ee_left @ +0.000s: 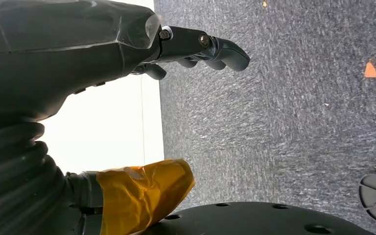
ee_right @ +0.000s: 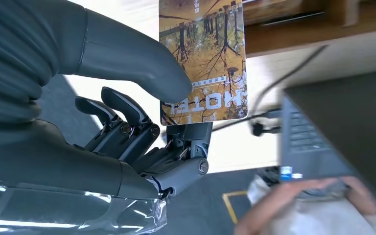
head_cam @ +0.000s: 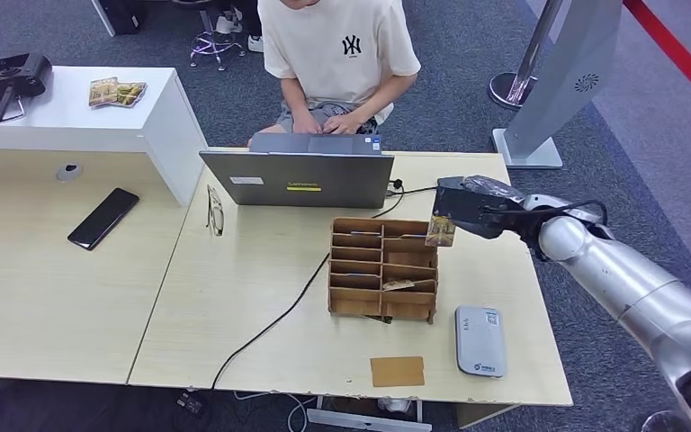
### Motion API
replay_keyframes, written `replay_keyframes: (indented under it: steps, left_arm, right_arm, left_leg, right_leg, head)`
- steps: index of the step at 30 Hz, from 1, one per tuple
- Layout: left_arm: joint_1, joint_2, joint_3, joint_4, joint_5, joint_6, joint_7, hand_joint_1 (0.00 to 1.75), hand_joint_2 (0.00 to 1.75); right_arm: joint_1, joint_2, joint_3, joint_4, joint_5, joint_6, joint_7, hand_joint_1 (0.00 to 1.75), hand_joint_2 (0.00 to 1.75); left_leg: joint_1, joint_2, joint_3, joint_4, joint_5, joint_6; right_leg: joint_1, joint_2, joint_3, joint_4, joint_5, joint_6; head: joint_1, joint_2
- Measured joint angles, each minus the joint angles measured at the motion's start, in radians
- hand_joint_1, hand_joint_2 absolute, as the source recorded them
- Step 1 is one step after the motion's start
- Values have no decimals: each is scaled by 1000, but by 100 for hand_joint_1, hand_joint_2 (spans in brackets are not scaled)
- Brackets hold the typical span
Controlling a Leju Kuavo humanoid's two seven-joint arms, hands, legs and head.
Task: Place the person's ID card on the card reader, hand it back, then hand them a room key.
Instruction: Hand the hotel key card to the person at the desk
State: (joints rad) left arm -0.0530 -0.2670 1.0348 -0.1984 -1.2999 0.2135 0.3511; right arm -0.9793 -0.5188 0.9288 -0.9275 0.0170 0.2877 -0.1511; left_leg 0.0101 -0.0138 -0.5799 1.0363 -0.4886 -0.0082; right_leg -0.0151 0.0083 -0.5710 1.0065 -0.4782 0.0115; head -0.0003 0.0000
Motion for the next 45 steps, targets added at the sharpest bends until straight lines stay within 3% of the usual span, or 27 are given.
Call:
replay_keyframes:
  steps: [6,20,26,33,37,45]
  left_arm:
    - [0,0,0,0,-1,6,-3,0,175]
    - [0,0,0,0,-16,14,-1,0,175]
    - [0,-2,0,0,-19,17,0,0,175]
    - [0,-2,0,0,-23,17,0,0,175]
    - [0,-2,0,0,-34,17,1,0,175]
    - [-1,-2,-8,0,-73,13,16,0,175]
  right_arm:
    - [91,90,-98,-37,108,-55,-39,175,175]
    - [229,373,-223,-86,262,-267,-61,175,175]
    - [253,453,-288,-138,268,-299,-62,175,175]
    - [269,495,-338,-174,262,-328,-72,175,175]
    - [282,538,-377,-198,274,-411,-71,175,175]
    - [287,663,-399,-184,467,-646,-53,175,175]
  left_leg:
    - [1,1,0,0,0,0]
    - [1,2,0,0,0,0]
    - [1,2,0,0,0,0]
    - [1,2,-1,0,0,0]
    - [1,2,-1,0,0,0]
    - [1,3,-1,-1,0,0]
  right_leg:
    - [1,1,0,0,0,0]
    - [1,2,-1,0,0,0]
    - [1,2,-1,0,0,0]
    - [1,2,-2,0,0,0]
    - [1,2,-2,0,0,0]
    - [2,3,-2,1,0,0]
  head:
    - [0,0]
    - [0,0]
    - [0,0]
    - [0,0]
    - [0,0]
    - [0,0]
